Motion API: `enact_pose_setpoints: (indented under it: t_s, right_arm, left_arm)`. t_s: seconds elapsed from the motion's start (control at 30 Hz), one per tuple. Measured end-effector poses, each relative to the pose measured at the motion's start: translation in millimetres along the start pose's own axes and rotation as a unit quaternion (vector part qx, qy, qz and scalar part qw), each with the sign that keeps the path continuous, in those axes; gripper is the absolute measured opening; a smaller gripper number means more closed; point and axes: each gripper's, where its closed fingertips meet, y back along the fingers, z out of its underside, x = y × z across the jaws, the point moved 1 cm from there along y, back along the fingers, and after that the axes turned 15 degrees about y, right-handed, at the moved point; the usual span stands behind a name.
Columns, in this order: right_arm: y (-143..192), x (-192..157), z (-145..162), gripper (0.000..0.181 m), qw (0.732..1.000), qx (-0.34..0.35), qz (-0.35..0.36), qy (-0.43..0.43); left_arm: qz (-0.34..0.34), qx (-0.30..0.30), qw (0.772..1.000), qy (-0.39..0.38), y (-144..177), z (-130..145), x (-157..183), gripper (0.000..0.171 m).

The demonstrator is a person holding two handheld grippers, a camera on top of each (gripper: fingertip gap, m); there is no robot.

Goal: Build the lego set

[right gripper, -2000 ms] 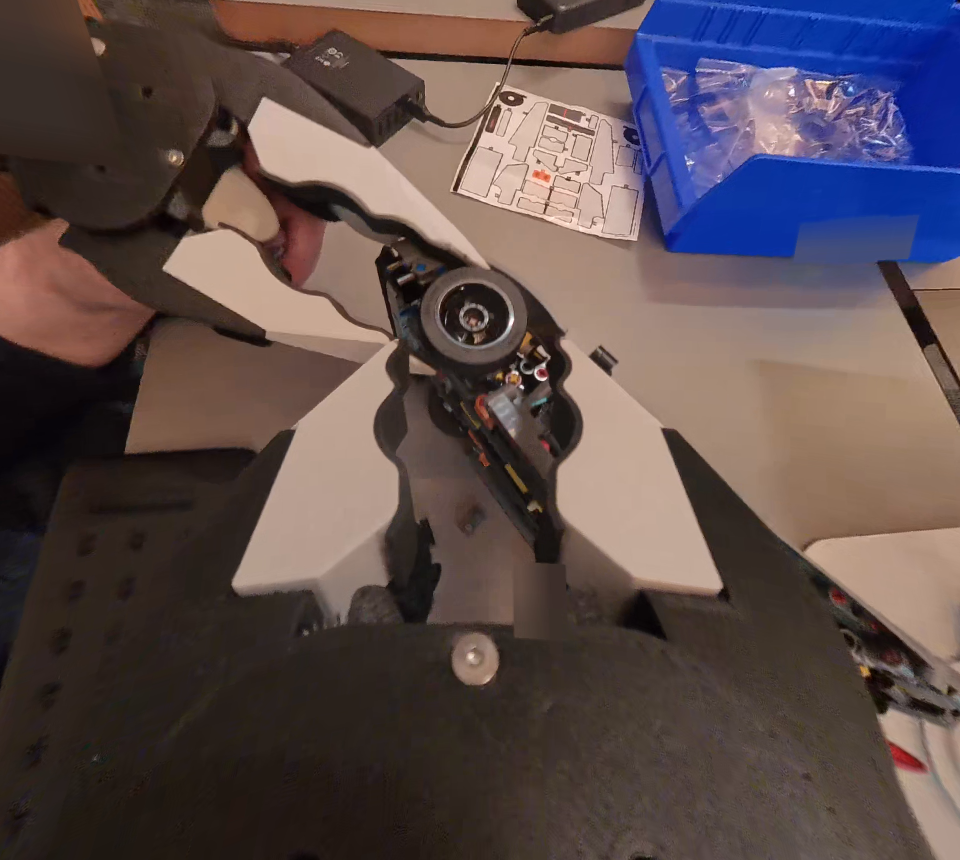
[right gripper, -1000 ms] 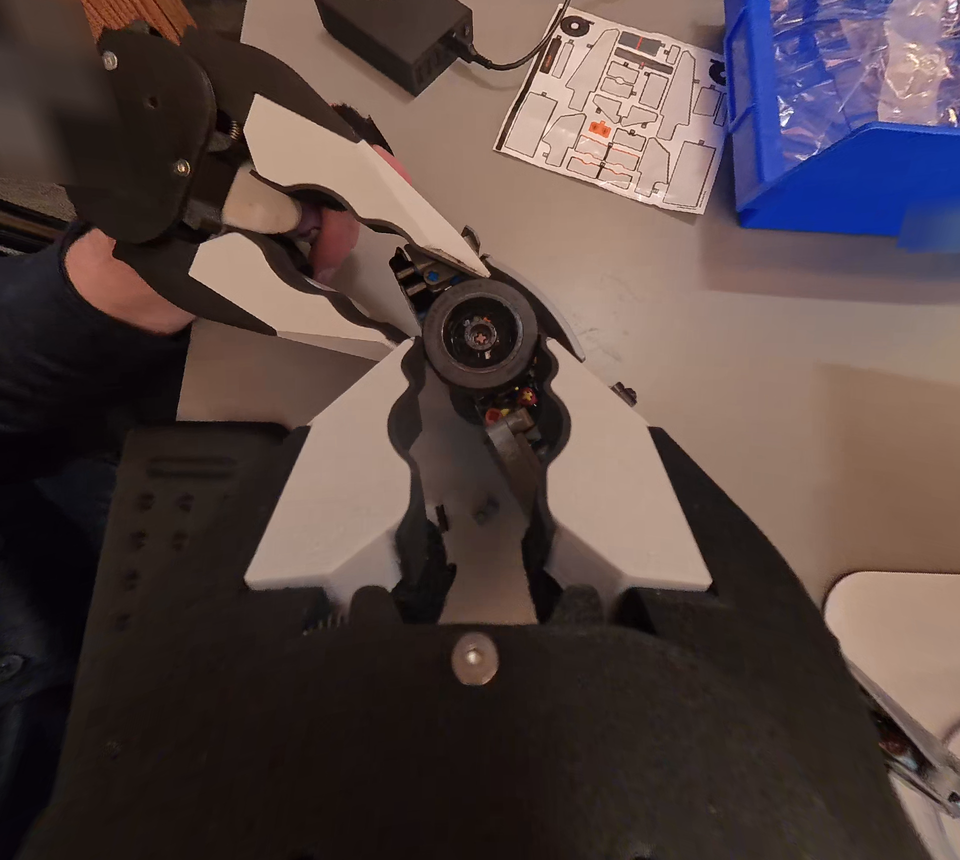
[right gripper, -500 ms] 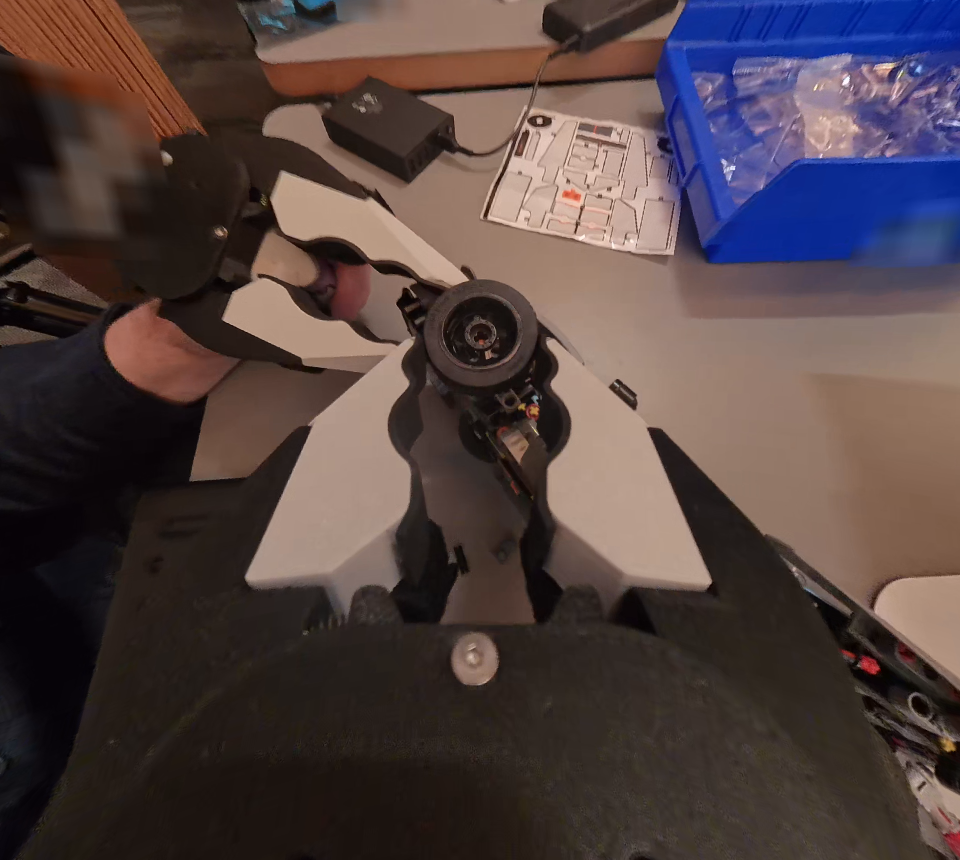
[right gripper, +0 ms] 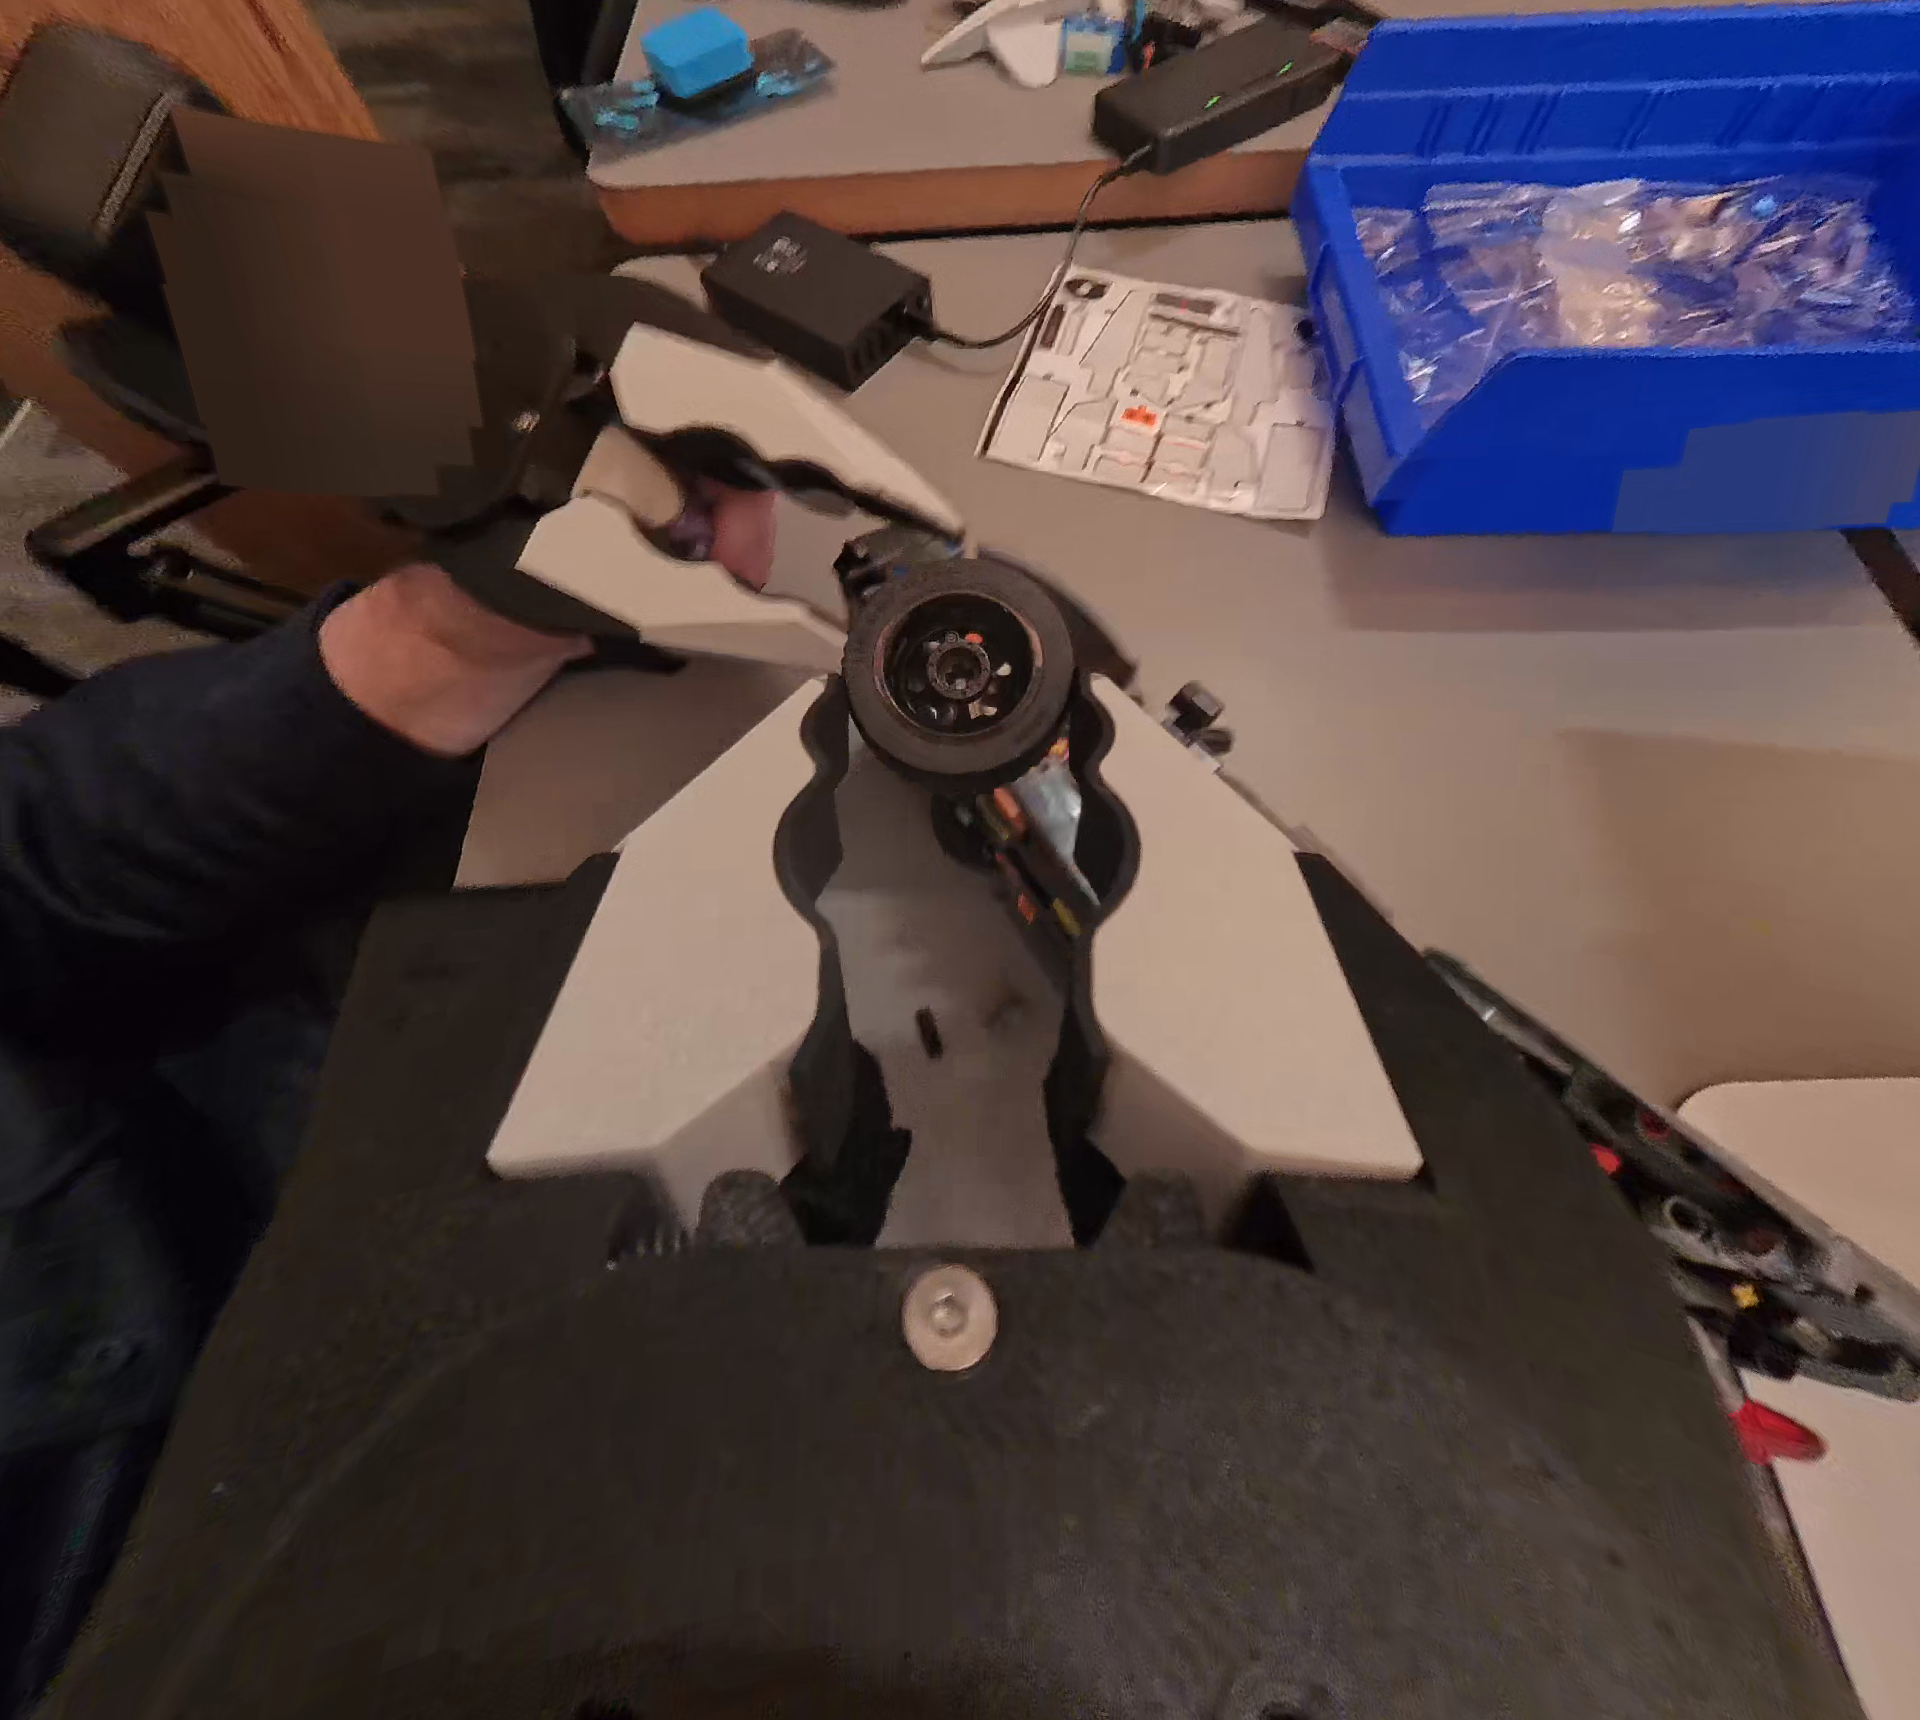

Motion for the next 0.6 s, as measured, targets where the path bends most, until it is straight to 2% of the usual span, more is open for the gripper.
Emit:
enact_pose_setpoints:
  t_s: [0.17, 0.33, 0.47, 0.6]
  right_arm:
    - [-1, -37, 31, 0.041, 0.996, -0.071, -0.042, 0.026]
    - [-31, -72, 65, 0.042, 0.987, -0.136, -0.073, 0.04]
    - [-56, -83, 90, 0.041, 0.981, -0.177, -0.067, 0.031]
    - [-69, -90, 102, 0.041, 0.977, -0.195, -0.077, 0.029]
  left_arm:
    - [-0.002, -0.001, 1.0, 0.015, 0, 0, -4, 0.029]
    - [-0.011, -0.032, 0.999, 0.002, -2, 3, -8, 0.025]
    - [-0.01, -0.049, 0.999, 0.01, -3, 3, -10, 0.025]
    - [0.0, -0.039, 0.999, 0.032, -2, 3, -11, 0.026]
